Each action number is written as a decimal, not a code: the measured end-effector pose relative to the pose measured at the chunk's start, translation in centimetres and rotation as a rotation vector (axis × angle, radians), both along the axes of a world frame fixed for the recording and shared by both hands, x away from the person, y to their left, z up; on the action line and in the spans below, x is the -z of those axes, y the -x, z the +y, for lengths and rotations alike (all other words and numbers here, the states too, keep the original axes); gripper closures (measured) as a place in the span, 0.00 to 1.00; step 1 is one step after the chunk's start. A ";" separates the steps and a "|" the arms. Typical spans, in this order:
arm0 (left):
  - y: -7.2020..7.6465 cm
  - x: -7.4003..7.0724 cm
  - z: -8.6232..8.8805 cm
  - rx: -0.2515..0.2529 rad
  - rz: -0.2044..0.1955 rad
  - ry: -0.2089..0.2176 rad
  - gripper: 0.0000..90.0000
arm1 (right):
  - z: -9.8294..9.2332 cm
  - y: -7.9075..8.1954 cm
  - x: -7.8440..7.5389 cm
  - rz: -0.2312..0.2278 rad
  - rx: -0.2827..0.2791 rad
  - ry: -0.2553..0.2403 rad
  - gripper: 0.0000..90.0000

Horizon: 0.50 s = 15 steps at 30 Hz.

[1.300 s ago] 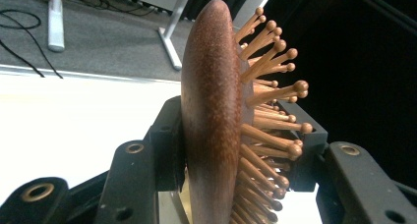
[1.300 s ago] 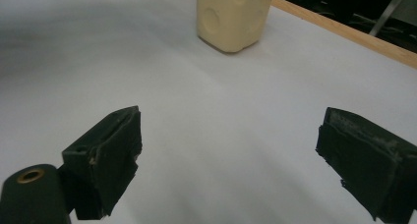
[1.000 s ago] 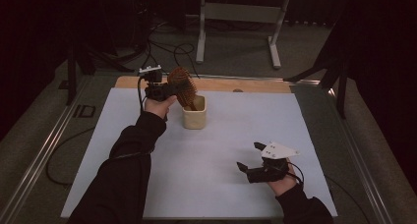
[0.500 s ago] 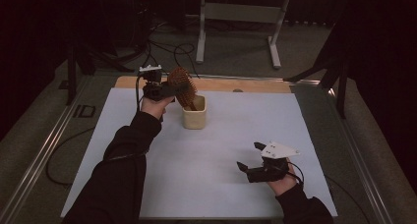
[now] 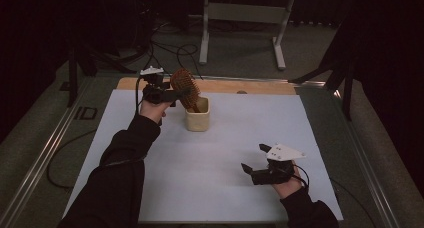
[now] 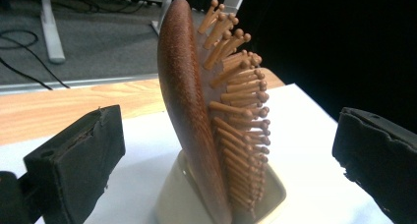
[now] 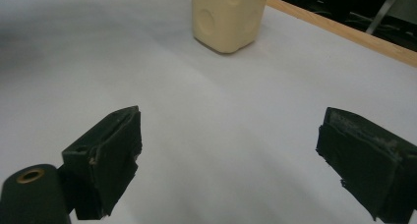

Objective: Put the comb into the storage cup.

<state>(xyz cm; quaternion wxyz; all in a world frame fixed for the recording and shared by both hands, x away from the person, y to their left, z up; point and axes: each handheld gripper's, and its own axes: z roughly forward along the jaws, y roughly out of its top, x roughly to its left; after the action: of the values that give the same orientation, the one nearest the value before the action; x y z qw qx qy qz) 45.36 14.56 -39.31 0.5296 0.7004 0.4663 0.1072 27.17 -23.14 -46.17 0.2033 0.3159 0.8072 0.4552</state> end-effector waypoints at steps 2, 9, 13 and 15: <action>0.2 -0.1 0.1 0.006 -0.017 -0.020 0.00 | 0.0 0.0 0.1 0.001 -0.003 0.002 0.10; 1.1 -0.6 0.4 0.075 -0.061 -0.066 0.00 | -0.2 -0.2 0.3 -0.006 0.004 0.010 0.10; 1.5 -0.8 0.6 0.114 -0.079 -0.084 0.00 | -0.2 -0.2 0.4 -0.001 0.007 0.005 0.10; 1.8 -0.9 0.9 0.120 -0.088 -0.090 0.00 | -0.2 -0.2 0.4 0.003 0.006 0.000 0.10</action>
<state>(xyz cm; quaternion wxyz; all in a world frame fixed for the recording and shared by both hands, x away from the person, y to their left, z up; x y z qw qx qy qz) 43.60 15.45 -38.39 0.5231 0.7448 0.3945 0.1266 27.37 -23.38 -46.58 0.2035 0.3190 0.8065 0.4543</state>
